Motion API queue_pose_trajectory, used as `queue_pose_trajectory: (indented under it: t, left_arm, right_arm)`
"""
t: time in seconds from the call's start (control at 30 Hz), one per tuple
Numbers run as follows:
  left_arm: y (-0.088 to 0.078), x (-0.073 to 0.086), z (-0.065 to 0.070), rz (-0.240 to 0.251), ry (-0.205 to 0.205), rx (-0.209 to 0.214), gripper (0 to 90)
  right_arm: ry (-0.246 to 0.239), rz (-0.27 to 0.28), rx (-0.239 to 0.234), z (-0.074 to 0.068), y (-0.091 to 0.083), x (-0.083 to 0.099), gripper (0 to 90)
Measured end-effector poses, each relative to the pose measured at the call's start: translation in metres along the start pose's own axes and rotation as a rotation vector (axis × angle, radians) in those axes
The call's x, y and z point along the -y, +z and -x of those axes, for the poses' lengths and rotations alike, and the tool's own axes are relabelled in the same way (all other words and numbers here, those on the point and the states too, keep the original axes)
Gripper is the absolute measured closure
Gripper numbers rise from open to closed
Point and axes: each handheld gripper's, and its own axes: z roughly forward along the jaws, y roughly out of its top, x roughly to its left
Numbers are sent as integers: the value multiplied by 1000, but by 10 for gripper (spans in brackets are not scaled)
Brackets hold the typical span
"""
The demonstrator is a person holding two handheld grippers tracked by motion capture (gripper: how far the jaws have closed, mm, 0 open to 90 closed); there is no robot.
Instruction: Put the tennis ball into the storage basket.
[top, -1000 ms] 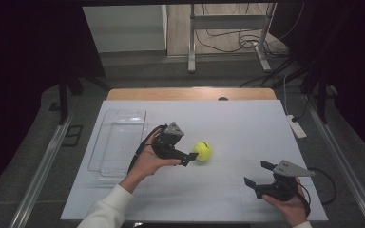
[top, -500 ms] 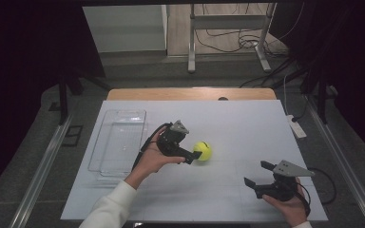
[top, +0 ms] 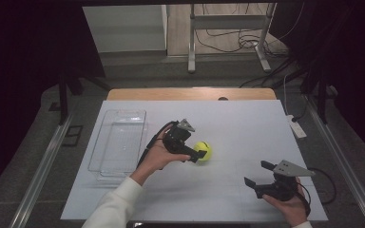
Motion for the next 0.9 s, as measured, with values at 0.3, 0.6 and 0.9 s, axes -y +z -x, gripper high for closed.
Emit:
queue_pose_trajectory:
  t: [0.3,0.6,0.9]
  left_arm:
    - [7,-6,-1,-14,1,2,50]
    - [11,-6,-4,-26,-8,-3,49]
    - [17,-5,-6,-45,-14,-13,48]
  right_arm:
    - [-2,0,-3,0,1,0,74]
    - [-4,-2,-3,0,1,0,74]
    - [-6,-5,-3,0,1,1,74]
